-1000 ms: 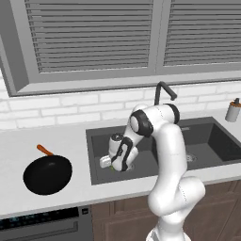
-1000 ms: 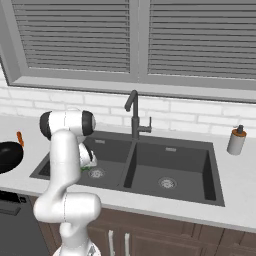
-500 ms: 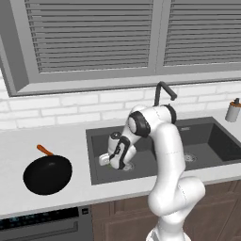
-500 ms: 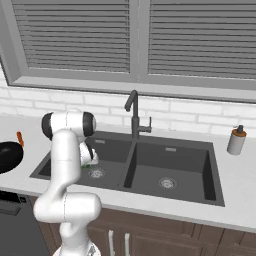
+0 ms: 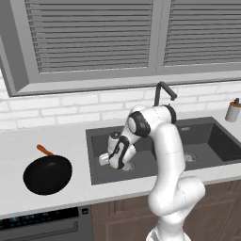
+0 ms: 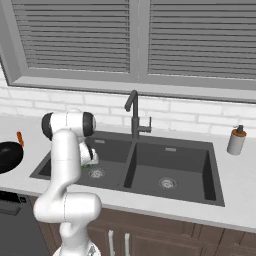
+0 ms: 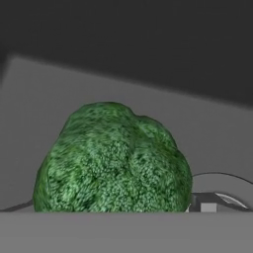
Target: Pick the broccoli from the sink and place it in the bowl. Then pick the bowl and place it in the microwave. Then close the microwave door and press the start button.
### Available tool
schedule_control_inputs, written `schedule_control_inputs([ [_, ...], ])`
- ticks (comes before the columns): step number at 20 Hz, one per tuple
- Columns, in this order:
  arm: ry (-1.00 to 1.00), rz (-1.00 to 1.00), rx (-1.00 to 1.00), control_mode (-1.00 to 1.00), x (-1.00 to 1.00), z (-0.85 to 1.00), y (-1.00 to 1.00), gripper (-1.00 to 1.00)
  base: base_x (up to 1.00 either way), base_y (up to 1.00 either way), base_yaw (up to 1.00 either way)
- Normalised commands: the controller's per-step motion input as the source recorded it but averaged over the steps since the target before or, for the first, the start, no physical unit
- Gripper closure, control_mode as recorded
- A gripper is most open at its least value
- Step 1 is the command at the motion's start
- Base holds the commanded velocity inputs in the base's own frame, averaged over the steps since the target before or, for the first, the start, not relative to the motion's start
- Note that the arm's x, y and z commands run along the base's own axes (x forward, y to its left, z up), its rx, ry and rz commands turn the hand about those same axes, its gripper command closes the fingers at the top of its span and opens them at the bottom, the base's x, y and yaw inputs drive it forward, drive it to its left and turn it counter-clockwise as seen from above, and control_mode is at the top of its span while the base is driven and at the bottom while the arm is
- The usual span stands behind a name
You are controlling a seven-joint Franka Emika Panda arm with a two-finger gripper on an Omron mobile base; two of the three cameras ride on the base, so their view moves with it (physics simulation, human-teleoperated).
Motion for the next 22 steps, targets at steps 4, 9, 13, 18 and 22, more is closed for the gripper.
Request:
schedule_control_inputs([
  [4,-0.04,0.0,0.0,-1.0,-0.78,0.61,0.0,1.0,0.0,0.0,0.0],
  [9,-0.18,0.0,0.0,-1.0,-0.85,1.0,0.0,1.0,0.0,0.0,0.0],
  [13,-0.2,0.0,0.0,-1.0,-0.86,1.0,0.0,1.0,0.0,0.0,0.0],
  [18,-0.14,0.0,0.0,-1.0,-0.77,1.0,0.0,1.0,0.0,0.0,0.0],
  [22,-0.01,0.0,0.04,-1.0,-0.43,1.0,0.0,1.0,0.0,0.0,0.0],
])
